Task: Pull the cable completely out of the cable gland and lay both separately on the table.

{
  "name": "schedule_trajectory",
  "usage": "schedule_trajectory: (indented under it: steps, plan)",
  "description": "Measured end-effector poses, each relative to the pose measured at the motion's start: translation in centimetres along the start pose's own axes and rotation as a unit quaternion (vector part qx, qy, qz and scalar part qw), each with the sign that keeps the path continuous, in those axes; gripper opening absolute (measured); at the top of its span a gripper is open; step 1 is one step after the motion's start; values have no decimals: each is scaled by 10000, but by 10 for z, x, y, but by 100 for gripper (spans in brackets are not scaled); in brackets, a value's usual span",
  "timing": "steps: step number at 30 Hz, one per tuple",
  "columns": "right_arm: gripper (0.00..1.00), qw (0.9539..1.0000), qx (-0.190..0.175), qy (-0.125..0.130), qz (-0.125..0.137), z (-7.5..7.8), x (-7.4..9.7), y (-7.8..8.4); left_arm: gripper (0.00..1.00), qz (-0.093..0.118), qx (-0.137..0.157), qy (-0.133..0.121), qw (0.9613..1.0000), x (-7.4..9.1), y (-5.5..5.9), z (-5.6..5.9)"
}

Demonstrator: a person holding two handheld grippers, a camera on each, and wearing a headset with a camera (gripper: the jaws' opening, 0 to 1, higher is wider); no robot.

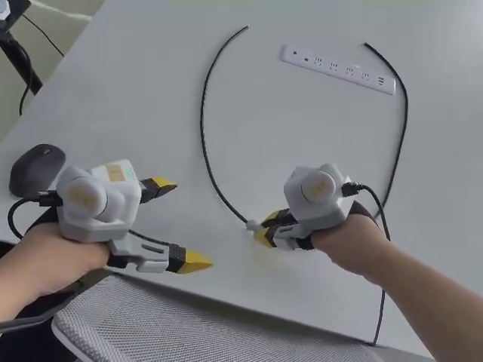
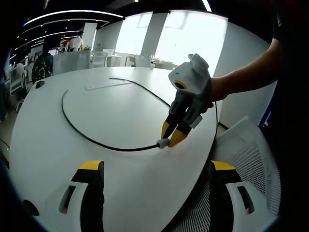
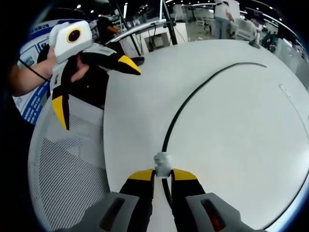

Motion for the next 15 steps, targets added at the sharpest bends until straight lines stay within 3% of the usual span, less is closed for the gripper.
schedule_trajectory:
  steps: [15]
  plan:
    - [8,9998,117,-74,153,-21,29,-2,90,-12,-411,392,9984,-13,-26,19]
Point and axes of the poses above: the centre of the closed fingertips' face, and the gripper's own axes: x roughly backward along the fingers, z roughly to its right, y roughly out of its underside, the point moved 4 cm from there along x, roughly backward along the fingers, and after that the axes turned 6 degrees about -y, right-handed, at the moved point
